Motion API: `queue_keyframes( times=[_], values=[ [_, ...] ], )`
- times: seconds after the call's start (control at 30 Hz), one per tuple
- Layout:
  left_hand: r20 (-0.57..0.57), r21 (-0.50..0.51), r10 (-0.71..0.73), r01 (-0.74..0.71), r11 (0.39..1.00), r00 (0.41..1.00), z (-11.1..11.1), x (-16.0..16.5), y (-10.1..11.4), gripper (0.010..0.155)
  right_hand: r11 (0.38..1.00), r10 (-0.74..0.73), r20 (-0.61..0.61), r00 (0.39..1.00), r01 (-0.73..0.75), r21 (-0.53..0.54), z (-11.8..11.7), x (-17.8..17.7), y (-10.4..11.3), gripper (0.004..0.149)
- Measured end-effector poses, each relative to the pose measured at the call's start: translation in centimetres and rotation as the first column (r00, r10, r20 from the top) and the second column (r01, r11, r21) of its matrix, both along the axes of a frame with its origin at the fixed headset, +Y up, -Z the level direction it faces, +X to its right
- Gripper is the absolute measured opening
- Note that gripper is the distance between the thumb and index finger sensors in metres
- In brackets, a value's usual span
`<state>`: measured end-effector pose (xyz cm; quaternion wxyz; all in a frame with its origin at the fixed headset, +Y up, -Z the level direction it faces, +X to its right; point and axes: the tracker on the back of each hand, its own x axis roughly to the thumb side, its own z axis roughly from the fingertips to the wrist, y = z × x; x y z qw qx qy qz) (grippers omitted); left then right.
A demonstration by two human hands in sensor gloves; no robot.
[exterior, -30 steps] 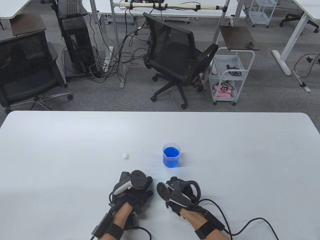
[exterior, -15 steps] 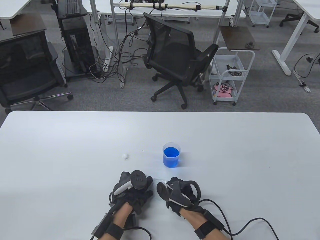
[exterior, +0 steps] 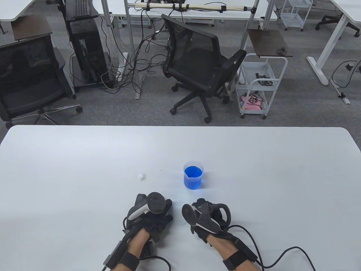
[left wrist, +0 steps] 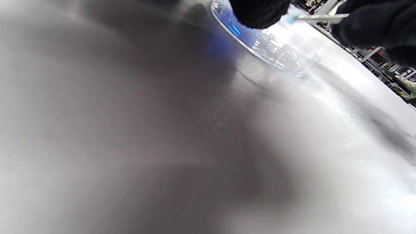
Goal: Dip tweezers-held cotton tuft into dye solution and dot onto culture dish
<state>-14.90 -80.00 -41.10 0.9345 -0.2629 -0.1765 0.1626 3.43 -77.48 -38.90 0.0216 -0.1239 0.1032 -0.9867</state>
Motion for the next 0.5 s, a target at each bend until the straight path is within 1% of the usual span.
queue_keyframes(
  times=[0.2,0.33,0.43,0.5],
  values=[
    [-0.001,0.0,-0.001,0.001,1.0,1.0,0.0,0.0,0.0,0.067,0.999,0.036,-0.009,0.999,-0.036,-0.014,-0.1,-0.5,-0.9,0.041],
    [-0.001,0.0,-0.001,0.001,1.0,1.0,0.0,0.0,0.0,0.067,1.0,0.006,-0.002,1.0,-0.006,0.002,0.1,-0.1,0.2,0.041],
    [-0.002,-0.001,-0.001,0.001,1.0,1.0,0.0,0.0,0.0,0.067,0.999,-0.037,0.001,0.999,0.037,0.031,0.7,0.5,1.4,0.041],
    [-0.003,-0.001,-0.001,0.001,1.0,1.0,0.0,0.0,0.0,0.067,0.998,-0.047,-0.005,0.999,0.048,0.036,1.1,0.7,1.6,0.041]
  ],
)
